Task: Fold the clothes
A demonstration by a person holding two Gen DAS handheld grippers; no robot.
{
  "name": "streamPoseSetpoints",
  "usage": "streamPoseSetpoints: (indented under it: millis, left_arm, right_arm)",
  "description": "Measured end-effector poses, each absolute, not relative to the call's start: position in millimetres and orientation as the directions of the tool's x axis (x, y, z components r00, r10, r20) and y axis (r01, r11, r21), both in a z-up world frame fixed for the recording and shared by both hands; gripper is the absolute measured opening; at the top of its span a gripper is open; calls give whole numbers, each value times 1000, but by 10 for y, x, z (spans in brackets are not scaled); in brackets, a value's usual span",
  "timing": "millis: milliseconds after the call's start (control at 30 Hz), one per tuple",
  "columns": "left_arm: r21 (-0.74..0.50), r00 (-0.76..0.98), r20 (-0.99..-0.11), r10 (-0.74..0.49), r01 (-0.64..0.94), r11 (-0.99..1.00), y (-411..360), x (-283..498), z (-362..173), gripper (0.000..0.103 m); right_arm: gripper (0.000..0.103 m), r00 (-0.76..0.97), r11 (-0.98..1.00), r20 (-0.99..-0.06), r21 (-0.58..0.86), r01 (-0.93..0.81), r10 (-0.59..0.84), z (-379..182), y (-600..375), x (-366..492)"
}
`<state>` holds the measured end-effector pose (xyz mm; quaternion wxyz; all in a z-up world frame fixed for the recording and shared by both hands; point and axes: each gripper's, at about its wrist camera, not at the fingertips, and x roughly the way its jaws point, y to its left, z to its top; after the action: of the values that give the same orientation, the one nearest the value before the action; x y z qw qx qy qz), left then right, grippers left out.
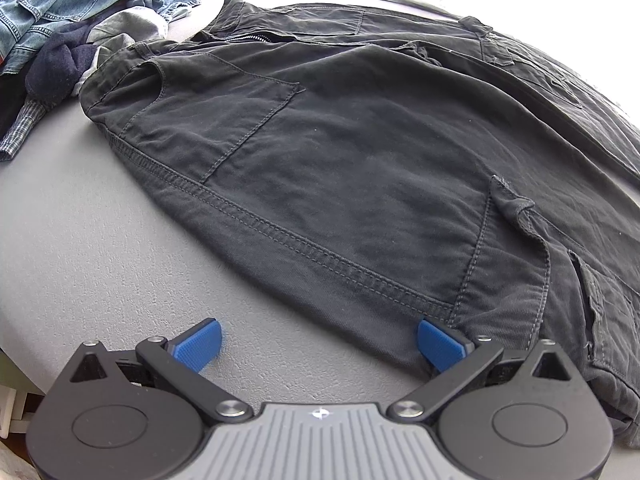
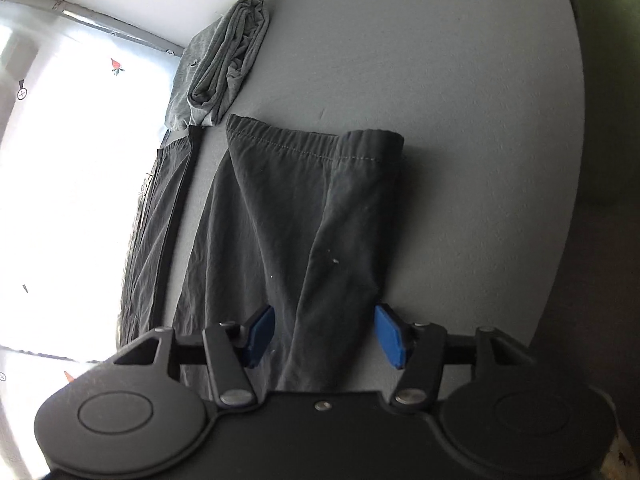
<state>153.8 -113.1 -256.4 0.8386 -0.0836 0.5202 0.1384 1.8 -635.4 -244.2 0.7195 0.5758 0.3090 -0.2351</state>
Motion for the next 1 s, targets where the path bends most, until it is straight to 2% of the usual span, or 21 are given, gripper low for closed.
streamPoseSetpoints:
  millis: [167,233,333,500,567,900,1000]
  left_arm:
    - [7,419,-895,151,-325,946,-1141,1541,-2569,103]
    - [8,420,-894,153,-326,945,-1143,1540,-2570,103]
    - [8,422,-893,153,-325,946,-1140,1535,-2566,103]
    - [8,432,-888,156,-325,946,-1140,1516,-2564,103]
    - [8,436,-886,158,-326,945,-1145,1507,-2565,103]
    - [5,445,-882,154,-317,949,-1140,1485,-2571,103]
    - [-10,434,-892,128,-302,953,-1099,1510,-2555,103]
  right_arm:
    - [57,715,211,-697,708,674,57,-2473,-6219,24]
    - [45,770,147,-630,775,614,102,-2524,-6228,16]
    - [44,853,33,-507,861,507,127,-2593,-6238,-36]
    - [41,726,237,-680,726,645,105,-2452,-6202,86]
    - [39,691,277,-717,684,675,88,-2409,-6163,128]
    - [39,670,383,-740,635,671,54,-2346,-6063,330]
    - [32,656,367,-755,613,699,10,-2340,-6002,313]
